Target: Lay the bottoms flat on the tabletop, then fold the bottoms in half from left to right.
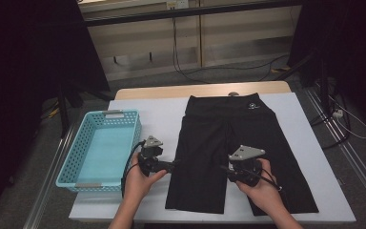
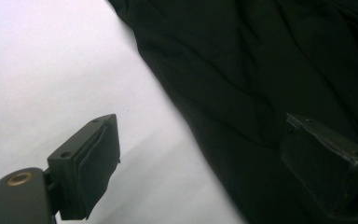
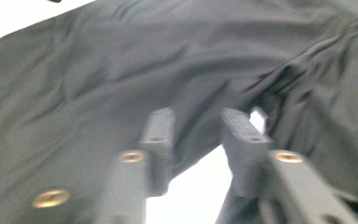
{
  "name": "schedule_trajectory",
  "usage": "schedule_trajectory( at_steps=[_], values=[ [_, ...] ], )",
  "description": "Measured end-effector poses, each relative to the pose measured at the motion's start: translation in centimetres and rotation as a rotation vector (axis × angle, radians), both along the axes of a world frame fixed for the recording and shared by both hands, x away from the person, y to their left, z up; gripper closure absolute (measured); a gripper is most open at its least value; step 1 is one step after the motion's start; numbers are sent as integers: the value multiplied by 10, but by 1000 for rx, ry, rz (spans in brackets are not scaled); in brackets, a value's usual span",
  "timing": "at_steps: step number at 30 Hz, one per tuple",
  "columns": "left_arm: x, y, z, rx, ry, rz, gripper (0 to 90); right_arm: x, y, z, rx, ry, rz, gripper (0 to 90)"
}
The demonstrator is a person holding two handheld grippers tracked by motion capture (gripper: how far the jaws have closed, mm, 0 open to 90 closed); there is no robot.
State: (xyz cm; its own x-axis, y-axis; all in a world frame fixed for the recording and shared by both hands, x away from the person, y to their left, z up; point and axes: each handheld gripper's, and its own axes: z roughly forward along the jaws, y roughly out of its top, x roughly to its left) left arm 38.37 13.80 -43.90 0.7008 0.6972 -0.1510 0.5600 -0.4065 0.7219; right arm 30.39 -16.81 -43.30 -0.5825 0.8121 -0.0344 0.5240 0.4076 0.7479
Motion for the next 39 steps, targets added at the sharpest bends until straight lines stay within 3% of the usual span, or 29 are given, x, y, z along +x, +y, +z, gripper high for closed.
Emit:
schedule_trajectory(
  at_steps=[4, 5, 14, 18, 20, 23, 29, 30, 32, 39],
  values=[
    [-1, -3, 1, -4, 3, -4, 114, 5, -6, -3, 28, -4, -38, 419],
    [0, -3, 1, 15, -4, -9, 110, 6, -8, -4, 40, -2, -41, 389],
    [-3, -6, 0, 11, -8, -9, 72, 8, -12, -3, 79, -39, -57, 230],
    [-4, -6, -2, 24, 4, -22, 86, 10, -15, -3, 93, -39, -72, 202],
    [-4, -6, -4, 51, -1, -26, 98, 11, -16, -4, 96, -39, -76, 195],
    [-5, -7, -6, 46, -4, -15, 102, 11, -16, -5, 96, -41, -78, 189],
    [-6, -10, -10, 91, -17, -19, 133, 12, -18, -5, 96, -43, -91, 183],
    [-7, -12, -12, 79, -7, -14, 141, 12, -19, -6, 95, -44, -94, 183],
    [-7, -14, -14, 109, -1, -29, 165, 12, -20, -6, 96, -44, -95, 183],
    [-12, -19, -15, 137, -16, -1, 226, 12, -19, -6, 103, -42, -90, 177]
  ],
)
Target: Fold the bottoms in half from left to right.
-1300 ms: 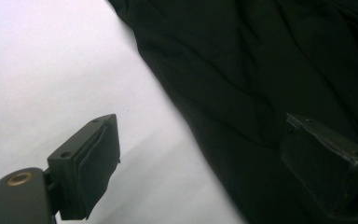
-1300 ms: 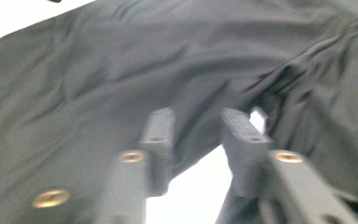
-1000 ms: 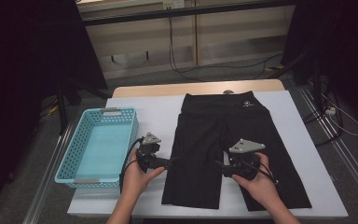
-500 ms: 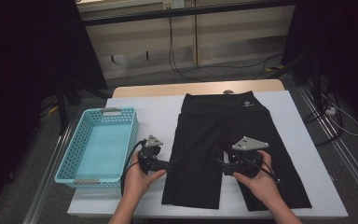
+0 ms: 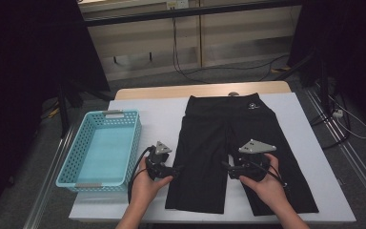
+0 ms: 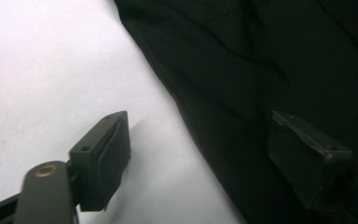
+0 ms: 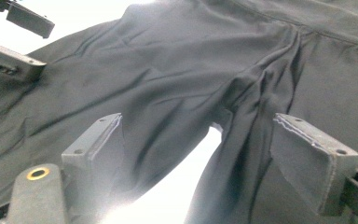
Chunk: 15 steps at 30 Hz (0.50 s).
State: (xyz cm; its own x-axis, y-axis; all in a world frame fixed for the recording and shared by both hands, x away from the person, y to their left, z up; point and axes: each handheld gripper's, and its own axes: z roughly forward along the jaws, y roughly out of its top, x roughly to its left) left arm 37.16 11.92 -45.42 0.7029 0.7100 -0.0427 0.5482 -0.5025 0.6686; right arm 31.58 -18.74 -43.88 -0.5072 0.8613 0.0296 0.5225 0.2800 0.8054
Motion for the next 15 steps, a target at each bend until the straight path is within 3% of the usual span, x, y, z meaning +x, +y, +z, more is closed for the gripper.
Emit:
schedule_trajectory(
  at_steps=[10, 15],
  values=[
    [-10, -10, 6, 6, 30, 34, 473, 0, 0, -1, -1, 5, -4, 177],
    [-11, -11, 9, -12, 80, 47, 599, 0, 1, -1, -1, 2, -1, 177]
  ],
)
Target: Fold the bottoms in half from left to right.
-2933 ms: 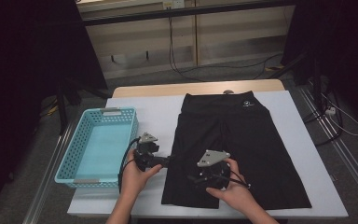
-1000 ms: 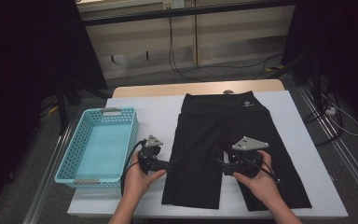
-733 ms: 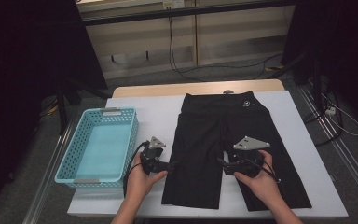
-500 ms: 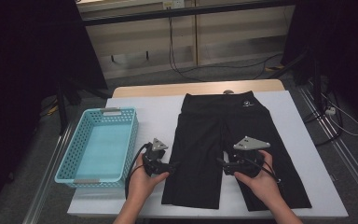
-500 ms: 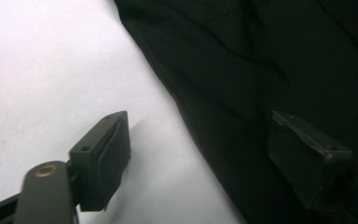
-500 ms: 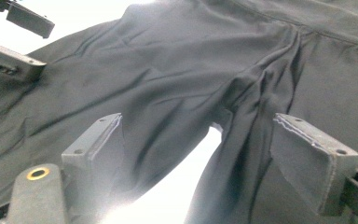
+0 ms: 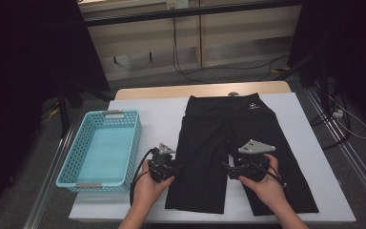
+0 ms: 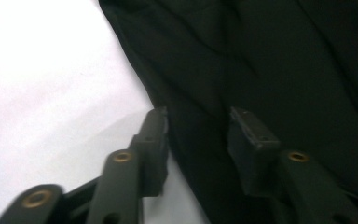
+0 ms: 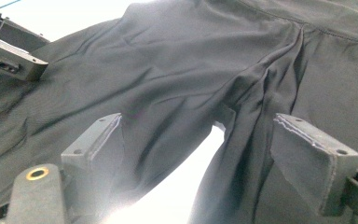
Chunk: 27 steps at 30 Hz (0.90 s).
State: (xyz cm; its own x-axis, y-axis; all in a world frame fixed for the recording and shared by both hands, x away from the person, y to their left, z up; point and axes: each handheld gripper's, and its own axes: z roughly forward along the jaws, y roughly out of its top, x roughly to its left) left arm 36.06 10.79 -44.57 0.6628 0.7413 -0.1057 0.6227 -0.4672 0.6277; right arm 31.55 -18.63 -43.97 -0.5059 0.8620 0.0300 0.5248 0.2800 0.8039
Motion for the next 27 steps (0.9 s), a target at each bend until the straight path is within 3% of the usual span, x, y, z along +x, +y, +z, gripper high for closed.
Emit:
schedule_trajectory(
  at_steps=[6, 8, 9, 12, 16, 19, 22, 27],
  values=[
    [-1, -3, 2, 5, 29, -5, 737, 2, 3, -2, 3, 3, -6, 174],
    [-1, -4, 2, -9, 43, -12, 800, 2, 5, -2, 0, 1, -1, 174],
    [-1, -4, 2, -37, 72, -20, 872, 3, 6, -2, -1, 4, 1, 174],
    [-2, -6, 2, -22, 54, -28, 873, 4, 6, -2, -6, 0, -3, 171],
    [-2, -4, 5, -51, 37, -16, 875, 3, 5, 0, 0, -3, 3, 166],
    [-3, -2, 13, -100, 33, -20, 875, 2, 8, 1, 3, -21, 12, 138],
    [-3, -2, 17, -127, 36, -26, 877, 3, 11, 2, 29, -16, 18, 123],
    [-2, -3, 19, -148, 33, -41, 878, 9, 19, 3, 37, -39, 38, 112]
  ],
)
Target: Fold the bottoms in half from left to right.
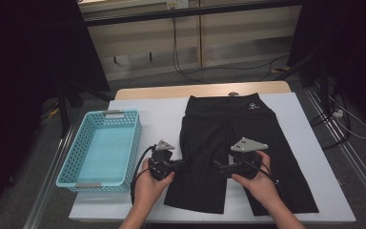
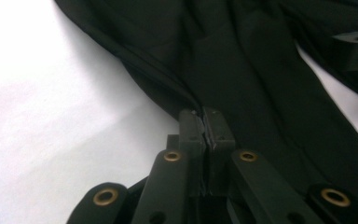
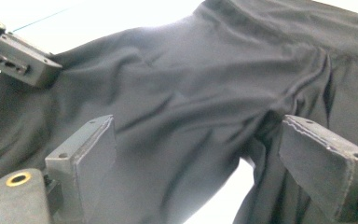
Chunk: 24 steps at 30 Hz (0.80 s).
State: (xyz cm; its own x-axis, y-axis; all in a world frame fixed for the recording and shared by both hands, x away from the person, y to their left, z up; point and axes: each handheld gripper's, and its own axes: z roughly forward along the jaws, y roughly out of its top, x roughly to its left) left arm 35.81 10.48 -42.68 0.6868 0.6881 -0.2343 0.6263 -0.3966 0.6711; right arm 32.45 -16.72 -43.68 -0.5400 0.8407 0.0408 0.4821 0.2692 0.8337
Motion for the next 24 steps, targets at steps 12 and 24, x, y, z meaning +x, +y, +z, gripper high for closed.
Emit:
schedule_trajectory(
  at_steps=[12, 24],
  values=[
    [-1, -1, 4, -32, 4, -17, 881, 18, 12, -2, 42, 5, -38, 99],
    [-4, -6, 6, -42, -12, -32, 881, 41, 13, -3, 95, 16, -98, 98]
  ],
)
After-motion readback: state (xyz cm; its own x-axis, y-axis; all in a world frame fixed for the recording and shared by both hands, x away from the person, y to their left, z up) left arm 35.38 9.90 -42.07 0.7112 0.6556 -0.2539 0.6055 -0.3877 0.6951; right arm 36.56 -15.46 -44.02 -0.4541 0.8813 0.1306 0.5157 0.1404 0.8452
